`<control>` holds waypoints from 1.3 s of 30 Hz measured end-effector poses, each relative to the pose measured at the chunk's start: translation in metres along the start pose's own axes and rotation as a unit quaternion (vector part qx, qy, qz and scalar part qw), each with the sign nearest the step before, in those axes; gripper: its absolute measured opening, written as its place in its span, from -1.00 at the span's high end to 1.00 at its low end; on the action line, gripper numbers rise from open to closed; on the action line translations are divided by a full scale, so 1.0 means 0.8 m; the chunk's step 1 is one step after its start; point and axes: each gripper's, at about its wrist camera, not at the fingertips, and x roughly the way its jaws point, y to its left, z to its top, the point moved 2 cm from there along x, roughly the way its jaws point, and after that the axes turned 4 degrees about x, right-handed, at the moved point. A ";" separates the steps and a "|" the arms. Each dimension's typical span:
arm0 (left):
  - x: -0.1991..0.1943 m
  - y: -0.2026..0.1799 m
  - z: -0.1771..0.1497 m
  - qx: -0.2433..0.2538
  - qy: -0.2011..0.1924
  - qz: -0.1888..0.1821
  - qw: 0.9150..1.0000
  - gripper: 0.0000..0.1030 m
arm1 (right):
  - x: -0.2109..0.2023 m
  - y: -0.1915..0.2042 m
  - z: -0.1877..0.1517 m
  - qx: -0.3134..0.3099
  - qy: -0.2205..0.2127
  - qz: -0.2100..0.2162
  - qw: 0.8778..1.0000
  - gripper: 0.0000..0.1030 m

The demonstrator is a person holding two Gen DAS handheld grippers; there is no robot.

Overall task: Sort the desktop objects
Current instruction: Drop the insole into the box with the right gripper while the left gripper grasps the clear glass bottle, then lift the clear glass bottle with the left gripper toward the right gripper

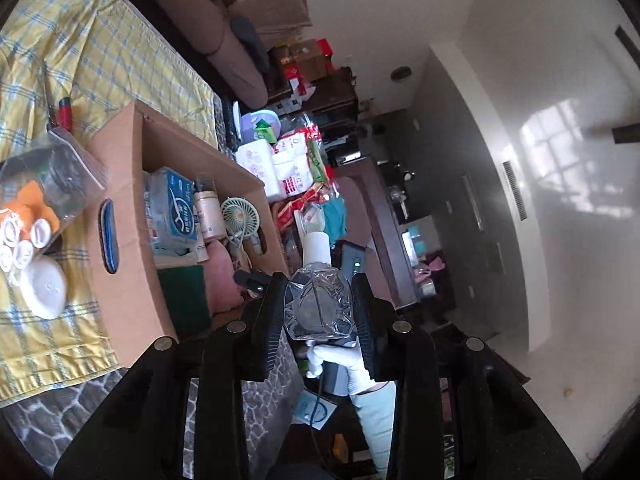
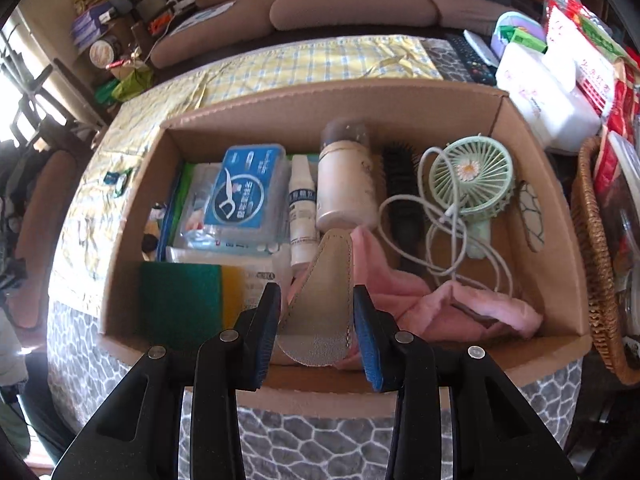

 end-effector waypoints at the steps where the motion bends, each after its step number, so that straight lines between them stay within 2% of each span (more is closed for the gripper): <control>1: 0.009 0.002 -0.002 -0.010 0.000 -0.009 1.000 0.40 | 0.012 0.002 -0.001 -0.003 0.011 -0.006 1.000 0.26; 3: 0.026 0.009 -0.004 -0.031 0.000 -0.028 0.999 0.40 | 0.023 0.000 -0.003 0.003 0.021 -0.018 1.000 0.21; 5: 0.039 0.017 -0.008 -0.052 -0.002 -0.048 0.997 0.40 | 0.006 -0.006 -0.005 0.023 -0.005 -0.005 1.000 0.06; 7: 0.050 0.023 -0.013 -0.069 -0.007 -0.076 0.995 0.40 | -0.029 -0.017 -0.009 0.058 -0.058 0.025 0.996 -0.24; 8: 0.056 0.025 -0.016 -0.077 -0.010 -0.095 0.992 0.40 | -0.049 -0.023 -0.013 0.082 -0.084 0.052 0.992 -0.27; 9: 0.061 0.025 -0.019 -0.085 -0.015 -0.117 0.989 0.40 | -0.067 -0.029 -0.018 0.109 -0.107 0.101 0.983 -0.28; 10: 0.067 0.027 -0.021 -0.095 -0.020 -0.143 0.985 0.40 | -0.084 -0.036 -0.024 0.137 -0.128 0.162 0.969 -0.28; 11: 0.073 0.028 -0.026 -0.106 -0.029 -0.170 0.979 0.40 | -0.099 -0.041 -0.031 0.166 -0.149 0.227 0.948 -0.28; 13: 0.083 0.032 -0.028 -0.131 -0.049 -0.216 0.966 0.40 | -0.120 -0.046 -0.044 0.201 -0.179 0.345 0.899 -0.28; 14: 0.088 0.035 -0.030 -0.144 -0.060 -0.234 0.960 0.40 | -0.131 -0.042 -0.050 0.201 -0.194 0.380 0.882 -0.28; 16: 0.100 0.039 -0.031 -0.158 -0.070 -0.253 0.952 0.40 | -0.154 -0.027 -0.061 0.168 -0.223 0.412 0.867 -0.29; 19: 0.119 0.036 -0.031 -0.158 -0.056 -0.275 0.947 0.40 | -0.178 0.006 -0.069 0.110 -0.245 0.423 0.866 -0.40; 23: 0.136 0.023 -0.037 -0.167 -0.038 -0.308 0.936 0.40 | -0.192 0.032 -0.066 0.035 -0.259 0.399 0.879 -0.41; 25: 0.138 0.016 -0.037 -0.161 -0.024 -0.303 0.939 0.40 | -0.204 0.045 -0.073 -0.020 -0.275 0.362 0.890 -0.46; 29: 0.135 0.009 -0.032 -0.156 -0.015 -0.305 0.940 0.40 | -0.215 0.064 -0.080 -0.099 -0.266 0.333 0.899 -0.59; 33: 0.131 0.010 -0.034 -0.162 -0.003 -0.300 0.940 0.40 | -0.217 0.081 -0.075 -0.150 -0.254 0.310 0.904 -0.59; 37: 0.132 0.009 -0.041 -0.166 0.009 -0.300 0.940 0.40 | -0.196 0.098 -0.059 -0.187 -0.225 0.265 0.919 -0.59; 39: 0.132 0.012 -0.044 -0.174 0.013 -0.301 0.938 0.40 | -0.195 0.106 -0.055 -0.210 -0.226 0.234 0.922 -0.61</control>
